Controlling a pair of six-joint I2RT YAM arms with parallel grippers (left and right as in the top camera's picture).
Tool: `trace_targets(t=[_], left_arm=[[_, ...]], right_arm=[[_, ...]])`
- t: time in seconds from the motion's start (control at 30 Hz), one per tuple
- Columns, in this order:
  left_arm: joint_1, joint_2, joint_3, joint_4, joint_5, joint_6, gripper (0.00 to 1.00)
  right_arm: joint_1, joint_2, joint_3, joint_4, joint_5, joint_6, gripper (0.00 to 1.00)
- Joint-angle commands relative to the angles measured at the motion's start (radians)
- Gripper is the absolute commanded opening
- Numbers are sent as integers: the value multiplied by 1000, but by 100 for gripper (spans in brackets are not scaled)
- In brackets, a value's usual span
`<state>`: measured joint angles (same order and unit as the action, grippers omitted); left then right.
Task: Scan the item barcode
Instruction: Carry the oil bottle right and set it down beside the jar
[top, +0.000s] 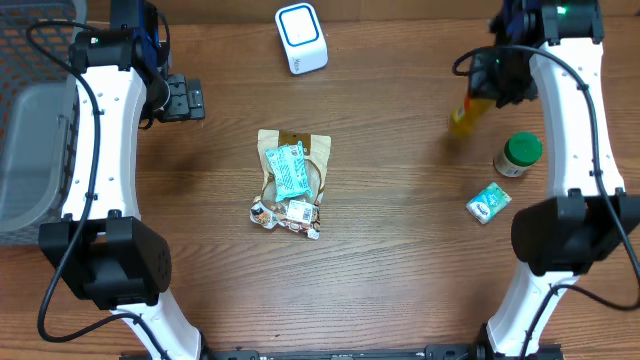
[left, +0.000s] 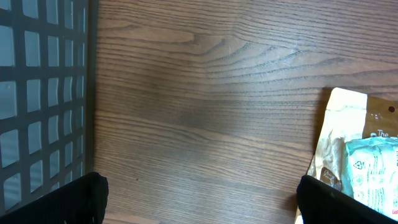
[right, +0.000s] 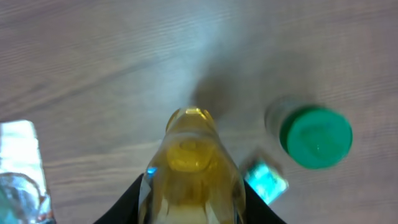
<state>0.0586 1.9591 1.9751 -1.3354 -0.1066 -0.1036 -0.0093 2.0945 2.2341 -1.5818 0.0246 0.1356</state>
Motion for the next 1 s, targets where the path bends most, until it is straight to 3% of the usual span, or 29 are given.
trace_targets(t=[0.0,0.73,0.9,0.97], left_arm=[[-7,-3,16,2,-5,11,100],[-7,-3,16,2,-5,11,99],[-7,-3,16,2,-5,11,100],[-7,-3,16,2,-5,11,100]], right_arm=[[-26,39,11,-23,-12,34,15],[-34,76,10,-14,80,52,22],[-34,76,3,16,81,51,25],[-34,76,-9,20,82,52,32]])
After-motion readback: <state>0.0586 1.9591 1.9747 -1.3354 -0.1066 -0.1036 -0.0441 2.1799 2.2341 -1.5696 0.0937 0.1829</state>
